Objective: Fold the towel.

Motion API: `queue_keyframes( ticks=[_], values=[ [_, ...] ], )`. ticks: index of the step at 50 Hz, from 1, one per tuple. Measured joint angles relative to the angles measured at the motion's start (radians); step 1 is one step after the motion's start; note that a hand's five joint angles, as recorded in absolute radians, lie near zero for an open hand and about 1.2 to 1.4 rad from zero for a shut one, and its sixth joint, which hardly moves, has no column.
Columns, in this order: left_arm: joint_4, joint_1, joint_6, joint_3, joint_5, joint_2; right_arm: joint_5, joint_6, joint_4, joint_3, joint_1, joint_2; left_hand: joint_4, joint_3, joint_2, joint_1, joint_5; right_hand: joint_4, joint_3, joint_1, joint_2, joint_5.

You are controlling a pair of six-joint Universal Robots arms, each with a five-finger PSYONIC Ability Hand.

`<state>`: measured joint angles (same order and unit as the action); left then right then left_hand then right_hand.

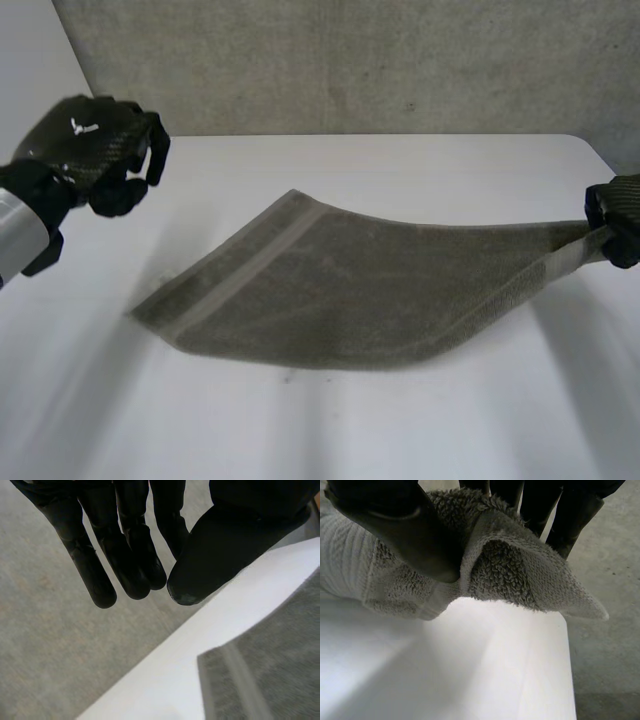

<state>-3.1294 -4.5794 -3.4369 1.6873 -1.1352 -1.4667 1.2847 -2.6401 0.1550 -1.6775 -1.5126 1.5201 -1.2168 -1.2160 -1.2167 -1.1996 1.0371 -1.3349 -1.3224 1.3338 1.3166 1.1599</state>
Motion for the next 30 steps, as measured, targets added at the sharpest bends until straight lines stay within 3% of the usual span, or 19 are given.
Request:
queue_keyframes(
  ticks=[1, 4, 8, 20, 24, 30],
  values=[
    [-0.002, -0.001, -0.002, 0.008, 0.001, -0.004, 0.0, 0.0, 0.001, -0.001, -0.003, -0.001, 0.015, 0.03, 0.03, 0.026, -0.014, 0.0, 0.0, 0.0, 0.0, 0.0],
    [-0.02, -0.01, -0.026, 0.056, 0.001, -0.059, 0.0, 0.0, -0.01, -0.018, -0.014, -0.025, 0.576, 0.569, 0.577, 0.548, -0.549, 0.0, -0.003, 0.0, 0.0, 0.0],
    [-0.049, -0.027, -0.087, 0.106, 0.0, -0.151, 0.001, 0.001, -0.047, -0.049, -0.019, -0.064, 0.754, 0.752, 0.754, 0.733, -0.749, 0.0, -0.004, 0.0, 0.0, 0.0],
    [-0.098, -0.057, -0.346, 0.154, 0.006, -0.431, 0.004, 0.0, -0.182, -0.112, -0.012, -0.15, 0.713, 0.713, 0.712, 0.694, -0.707, 0.0, -0.004, 0.0, 0.0, 0.0],
    [-0.103, -0.063, -0.373, 0.149, 0.01, -0.476, 0.004, 0.001, -0.196, -0.114, -0.009, -0.171, 0.543, 0.543, 0.543, 0.526, -0.539, 0.0, -0.004, 0.001, 0.0, 0.0],
    [-0.126, -0.067, -0.375, 0.151, 0.042, -0.496, 0.003, 0.002, -0.202, -0.114, -0.009, -0.192, 0.464, 0.464, 0.465, 0.447, -0.462, 0.0, -0.004, 0.001, 0.0, 0.0]
  ],
)
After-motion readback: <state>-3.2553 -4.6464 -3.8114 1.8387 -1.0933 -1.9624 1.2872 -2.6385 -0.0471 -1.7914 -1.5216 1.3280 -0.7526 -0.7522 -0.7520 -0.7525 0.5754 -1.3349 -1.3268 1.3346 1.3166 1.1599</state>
